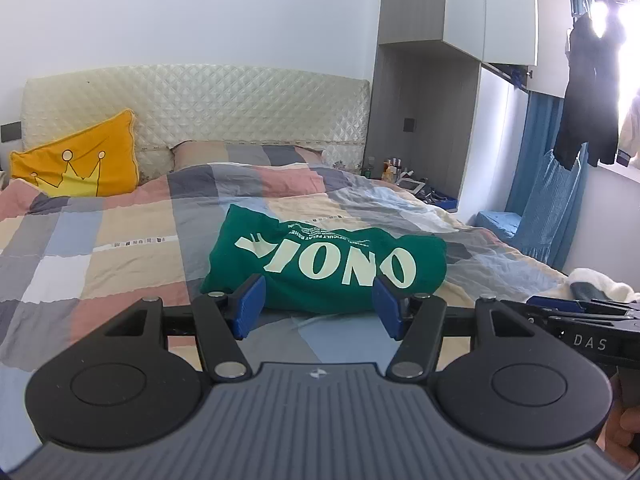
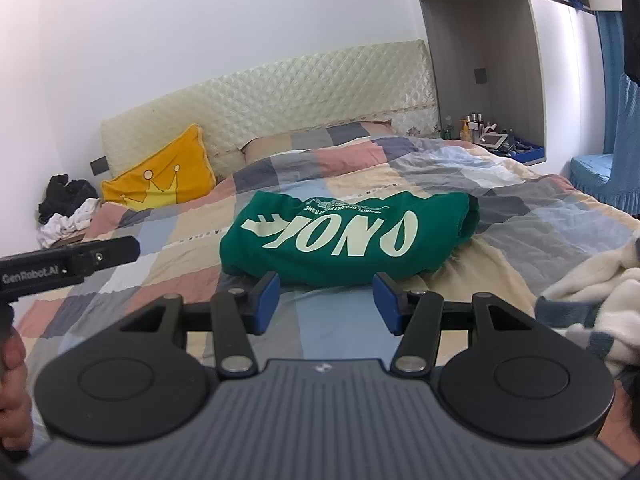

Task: Fold large clothes

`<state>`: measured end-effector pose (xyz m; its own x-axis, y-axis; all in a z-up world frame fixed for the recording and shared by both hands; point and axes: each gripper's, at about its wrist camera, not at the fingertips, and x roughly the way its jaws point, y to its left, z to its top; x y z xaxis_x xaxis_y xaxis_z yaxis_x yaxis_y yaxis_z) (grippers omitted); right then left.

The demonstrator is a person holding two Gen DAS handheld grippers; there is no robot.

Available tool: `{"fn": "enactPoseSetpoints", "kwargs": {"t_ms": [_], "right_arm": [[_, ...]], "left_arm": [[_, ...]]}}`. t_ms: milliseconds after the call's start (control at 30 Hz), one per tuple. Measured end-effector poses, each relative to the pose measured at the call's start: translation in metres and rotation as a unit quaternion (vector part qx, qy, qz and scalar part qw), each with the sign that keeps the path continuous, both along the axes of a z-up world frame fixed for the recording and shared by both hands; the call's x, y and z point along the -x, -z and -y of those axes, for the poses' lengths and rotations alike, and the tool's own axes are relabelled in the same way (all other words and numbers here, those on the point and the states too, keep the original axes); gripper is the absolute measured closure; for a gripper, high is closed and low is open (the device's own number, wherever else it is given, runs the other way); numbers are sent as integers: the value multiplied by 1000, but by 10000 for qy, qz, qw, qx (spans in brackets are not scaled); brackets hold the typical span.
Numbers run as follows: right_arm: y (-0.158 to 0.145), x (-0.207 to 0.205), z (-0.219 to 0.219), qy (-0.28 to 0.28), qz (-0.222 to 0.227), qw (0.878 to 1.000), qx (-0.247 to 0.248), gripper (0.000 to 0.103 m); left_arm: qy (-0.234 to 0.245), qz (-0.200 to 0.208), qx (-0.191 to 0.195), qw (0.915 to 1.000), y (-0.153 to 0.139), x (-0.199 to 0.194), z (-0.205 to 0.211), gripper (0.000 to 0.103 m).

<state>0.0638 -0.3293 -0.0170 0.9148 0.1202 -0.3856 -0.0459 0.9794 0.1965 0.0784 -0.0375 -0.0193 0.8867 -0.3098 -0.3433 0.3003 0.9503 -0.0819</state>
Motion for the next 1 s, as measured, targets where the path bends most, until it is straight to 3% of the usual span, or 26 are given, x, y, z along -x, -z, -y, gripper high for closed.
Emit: {"fn": "enactPoseSetpoints", "kwargs": {"t_ms": [267, 467, 533, 600, 633, 1000], "right_arm": [[-1, 0, -5, 72, 21, 9999, 131, 47], [-1, 4, -6, 170, 45, 9997, 160, 47], [-3, 5, -5, 223, 61, 9996, 160, 40], [-4, 7, -4, 288, 94, 9994, 168, 18], [-4, 7, -2, 311, 111, 9993, 174, 14], [-2, 5, 4, 484, -1, 9986, 192, 14]], "left_arm": [[28, -92, 70, 9999, 4, -1, -3, 38], [-41, -164, 202, 9997, 4, -6, -7, 25], [-9, -163, 216, 9996, 4, -7, -8, 19], [6, -142, 211, 9997, 4, -6, -8, 7], [20, -139, 217, 9997, 4, -6, -8, 6], [-168, -129, 226, 9995, 1, -3, -11, 2]]}}
